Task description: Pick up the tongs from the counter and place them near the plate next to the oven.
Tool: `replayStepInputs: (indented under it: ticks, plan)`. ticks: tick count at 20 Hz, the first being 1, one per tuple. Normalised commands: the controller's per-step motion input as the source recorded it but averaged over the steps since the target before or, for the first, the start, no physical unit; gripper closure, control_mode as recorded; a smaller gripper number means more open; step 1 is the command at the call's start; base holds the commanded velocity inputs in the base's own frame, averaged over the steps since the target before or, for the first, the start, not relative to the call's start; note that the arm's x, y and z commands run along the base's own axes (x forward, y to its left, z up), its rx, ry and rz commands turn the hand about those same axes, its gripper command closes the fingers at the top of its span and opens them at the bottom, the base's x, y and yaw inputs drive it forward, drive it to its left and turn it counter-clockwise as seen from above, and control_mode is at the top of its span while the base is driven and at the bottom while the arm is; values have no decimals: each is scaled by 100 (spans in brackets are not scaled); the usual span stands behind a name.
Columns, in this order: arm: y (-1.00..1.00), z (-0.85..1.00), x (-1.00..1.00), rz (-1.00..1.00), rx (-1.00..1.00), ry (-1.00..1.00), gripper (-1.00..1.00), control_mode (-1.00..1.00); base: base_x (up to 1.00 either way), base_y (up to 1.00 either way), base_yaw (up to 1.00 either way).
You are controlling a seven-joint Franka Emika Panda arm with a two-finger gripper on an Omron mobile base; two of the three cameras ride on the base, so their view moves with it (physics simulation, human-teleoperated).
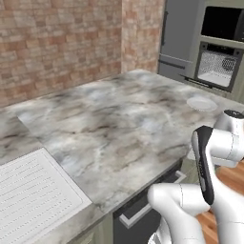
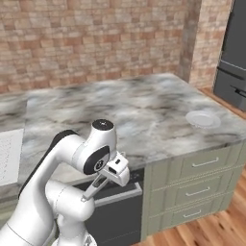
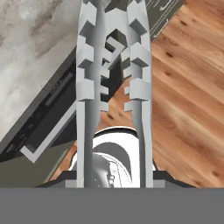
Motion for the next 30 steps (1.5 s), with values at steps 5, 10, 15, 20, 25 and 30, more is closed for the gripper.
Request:
replayStepInputs:
  ticks: [5,10,15,20,25,30]
  plan:
    - [0,0,0,0,0,0,100,100,35,-100,11]
    - [0,0,0,0,0,0,100,100,-26,-100,13]
    - [0,0,0,0,0,0,100,100,-4,-100,12]
    - [0,0,0,0,0,0,100,100,30,-94,24]
    - [0,0,0,0,0,0,100,100,43,-67,32]
    - [0,0,0,0,0,0,100,100,56,-50,37]
